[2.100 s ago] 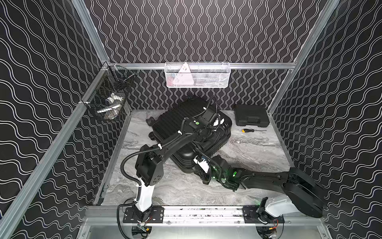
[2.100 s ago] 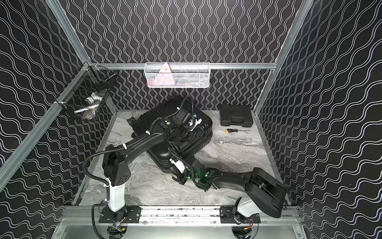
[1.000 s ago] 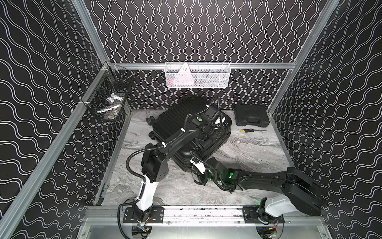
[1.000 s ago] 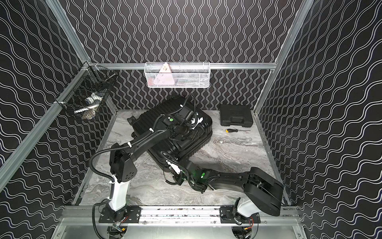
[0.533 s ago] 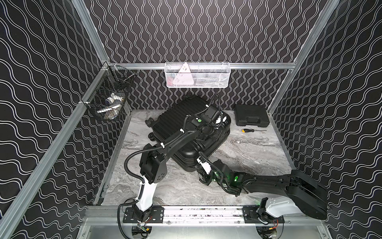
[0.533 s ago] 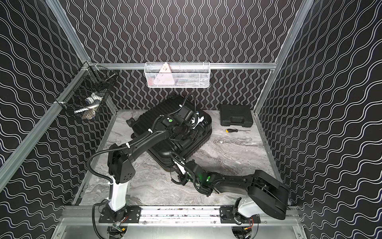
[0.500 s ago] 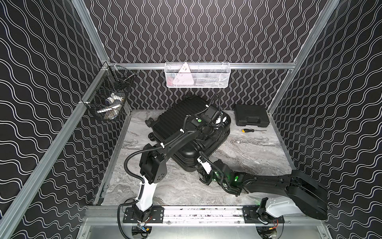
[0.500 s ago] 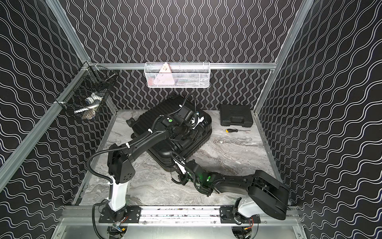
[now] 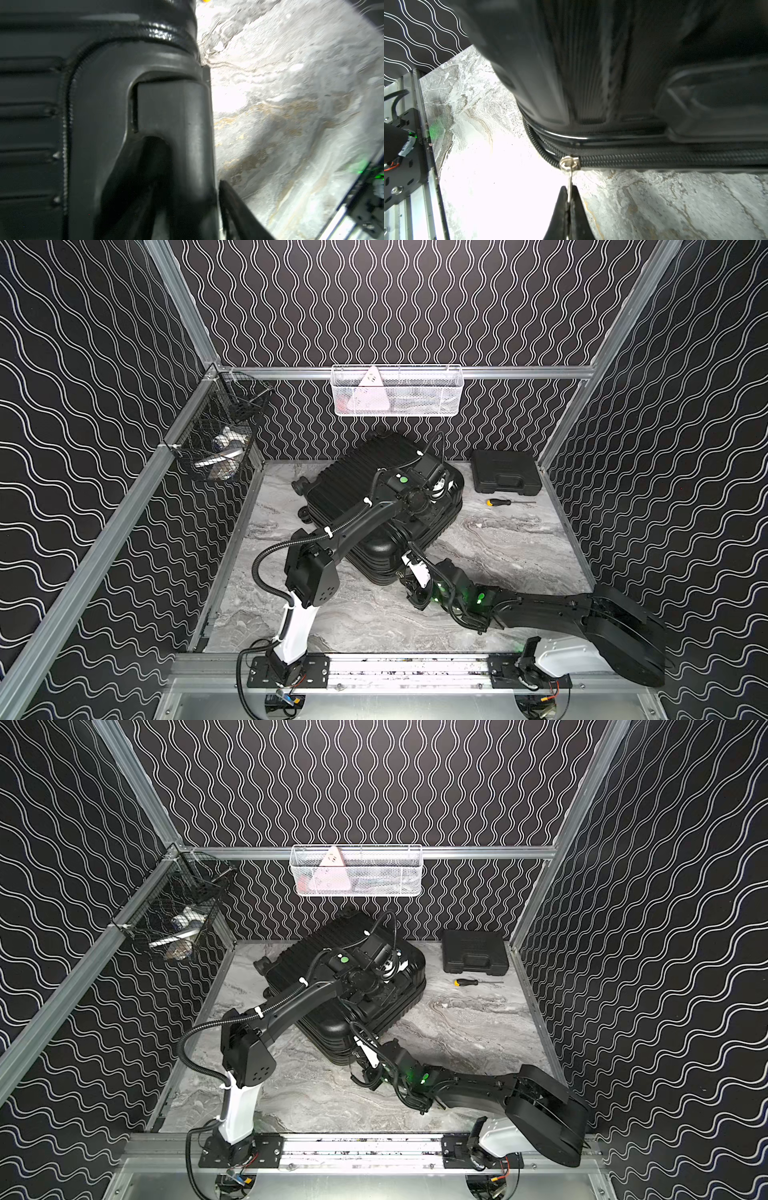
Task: Close the suitcase zippers
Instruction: Zip the zipper on the suitcase.
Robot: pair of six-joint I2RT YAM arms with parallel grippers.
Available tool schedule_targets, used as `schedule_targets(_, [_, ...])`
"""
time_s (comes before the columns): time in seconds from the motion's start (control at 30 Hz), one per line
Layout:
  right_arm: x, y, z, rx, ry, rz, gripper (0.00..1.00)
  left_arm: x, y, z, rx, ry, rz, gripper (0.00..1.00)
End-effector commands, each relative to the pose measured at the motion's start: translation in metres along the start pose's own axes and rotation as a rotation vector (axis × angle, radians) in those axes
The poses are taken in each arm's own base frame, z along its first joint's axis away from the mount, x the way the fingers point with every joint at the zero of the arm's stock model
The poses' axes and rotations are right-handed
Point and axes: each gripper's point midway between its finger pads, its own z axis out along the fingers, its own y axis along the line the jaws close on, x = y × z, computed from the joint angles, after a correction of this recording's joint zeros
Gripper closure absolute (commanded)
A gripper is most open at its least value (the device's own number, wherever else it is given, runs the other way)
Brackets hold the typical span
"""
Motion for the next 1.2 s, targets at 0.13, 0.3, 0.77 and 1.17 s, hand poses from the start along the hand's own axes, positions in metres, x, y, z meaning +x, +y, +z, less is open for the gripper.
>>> schedule_targets(0.13, [0.001, -0.017, -0.005, 0.059, 0.011, 0.019, 1.00, 0.028, 0.022, 0.003, -0.108, 0.121, 0.031, 0.62])
schedule_targets(0.3, [0.002, -0.044, -0.012, 0.133, 0.006, 0.081, 1.00, 0.025, 0.025, -0.004, -0.129, 0.103, 0.042, 0.65])
schedule_targets(0.77, [-0.004, -0.030, -0.012, 0.029, 0.021, 0.060, 1.00, -0.024, 0.032, -0.033, -0.176, -0.115, -0.047, 0.75])
schedule_targets(1.17, [-0.016, 0.031, -0.010, -0.260, 0.055, -0.058, 1.00, -0.053, 0.027, -0.016, -0.137, -0.157, -0.073, 0.77])
